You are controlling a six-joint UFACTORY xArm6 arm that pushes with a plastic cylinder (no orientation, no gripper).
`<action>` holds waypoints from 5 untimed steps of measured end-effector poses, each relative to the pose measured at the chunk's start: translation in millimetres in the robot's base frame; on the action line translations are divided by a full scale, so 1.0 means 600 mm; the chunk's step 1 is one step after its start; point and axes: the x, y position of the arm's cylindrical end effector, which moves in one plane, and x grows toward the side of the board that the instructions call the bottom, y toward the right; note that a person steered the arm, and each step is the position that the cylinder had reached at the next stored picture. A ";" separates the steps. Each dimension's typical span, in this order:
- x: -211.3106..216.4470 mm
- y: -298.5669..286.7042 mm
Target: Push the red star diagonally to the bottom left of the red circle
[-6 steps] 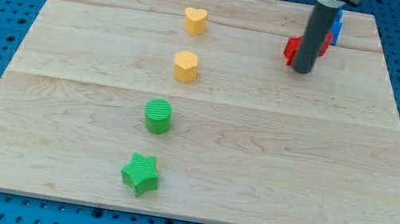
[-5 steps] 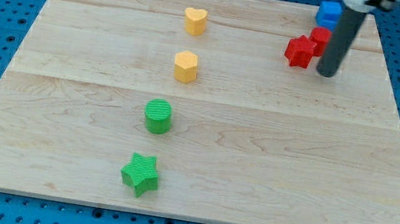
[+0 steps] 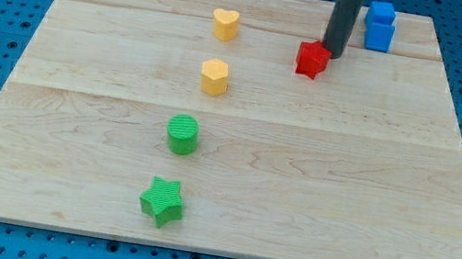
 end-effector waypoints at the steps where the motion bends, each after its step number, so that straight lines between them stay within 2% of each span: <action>1: 0.007 0.058; 2: 0.011 0.091; 4: 0.024 -0.010; 5: 0.024 -0.016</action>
